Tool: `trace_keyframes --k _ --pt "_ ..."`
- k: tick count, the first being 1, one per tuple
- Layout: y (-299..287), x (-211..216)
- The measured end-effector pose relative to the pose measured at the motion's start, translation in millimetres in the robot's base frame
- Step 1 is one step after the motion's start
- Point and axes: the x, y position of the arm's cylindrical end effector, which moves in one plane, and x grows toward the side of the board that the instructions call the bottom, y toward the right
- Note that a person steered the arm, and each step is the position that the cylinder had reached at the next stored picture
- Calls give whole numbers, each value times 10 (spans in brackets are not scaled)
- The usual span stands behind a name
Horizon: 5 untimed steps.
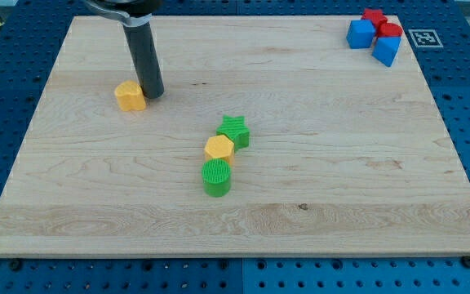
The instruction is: Separate the green star and the yellow hexagon
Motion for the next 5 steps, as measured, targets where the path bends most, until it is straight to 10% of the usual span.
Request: trace_keyframes --k 3,5 --pt "1525 219" --pt "1744 1096"
